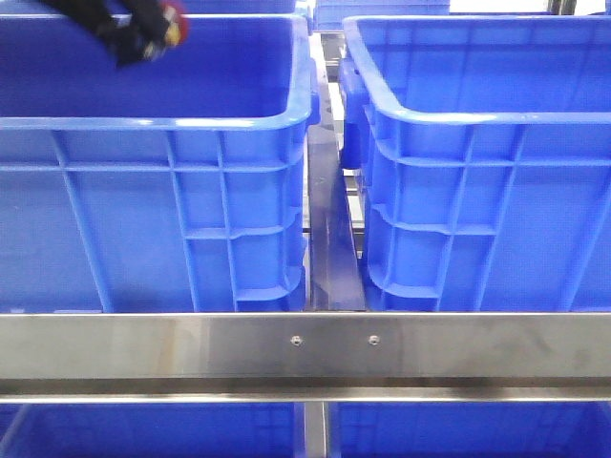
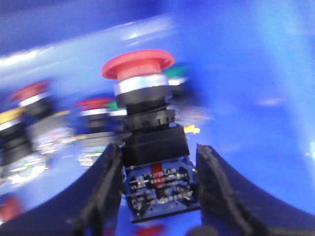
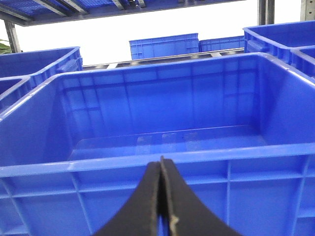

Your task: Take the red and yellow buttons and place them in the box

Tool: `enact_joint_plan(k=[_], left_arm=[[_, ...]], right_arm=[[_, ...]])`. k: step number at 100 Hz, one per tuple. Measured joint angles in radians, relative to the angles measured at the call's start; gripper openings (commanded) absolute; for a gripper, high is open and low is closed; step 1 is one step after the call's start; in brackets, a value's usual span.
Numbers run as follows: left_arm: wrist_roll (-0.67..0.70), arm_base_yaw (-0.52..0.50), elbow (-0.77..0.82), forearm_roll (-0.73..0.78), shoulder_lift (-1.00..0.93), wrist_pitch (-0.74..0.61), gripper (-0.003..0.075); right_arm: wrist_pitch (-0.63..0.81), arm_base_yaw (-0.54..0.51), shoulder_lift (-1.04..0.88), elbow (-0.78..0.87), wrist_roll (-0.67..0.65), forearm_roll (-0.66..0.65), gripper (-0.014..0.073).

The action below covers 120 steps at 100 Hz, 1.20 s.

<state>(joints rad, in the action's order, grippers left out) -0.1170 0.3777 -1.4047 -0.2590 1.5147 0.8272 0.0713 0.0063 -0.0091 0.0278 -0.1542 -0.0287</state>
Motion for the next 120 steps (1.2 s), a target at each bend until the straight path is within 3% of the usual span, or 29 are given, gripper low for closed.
enact_joint_plan(k=[27, 58, 83, 97, 120], left_arm=[[-0.054, 0.216, 0.0, 0.001, -0.128, 0.015, -0.0019], [-0.098, 0.471, 0.0, 0.001, -0.143, 0.023, -0.0019], [-0.108, 0.512, 0.0, 0.002, -0.143, 0.023, -0.0019], [-0.108, 0.512, 0.0, 0.006, -0.143, 0.02, -0.0019], [-0.108, 0.512, 0.0, 0.006, -0.143, 0.013, -0.0019]], right_arm=[[0.0, 0.0, 0.0, 0.0, 0.0, 0.0, -0.0116], [0.002, 0.0, 0.0, 0.0, 0.0, 0.0, -0.0116], [0.001, 0.0, 0.0, -0.067, -0.036, 0.002, -0.0116], [-0.144, 0.0, 0.005, -0.225, -0.09, 0.009, -0.0116], [-0.606, 0.0, 0.2, -0.575, -0.113, 0.048, -0.0116]])
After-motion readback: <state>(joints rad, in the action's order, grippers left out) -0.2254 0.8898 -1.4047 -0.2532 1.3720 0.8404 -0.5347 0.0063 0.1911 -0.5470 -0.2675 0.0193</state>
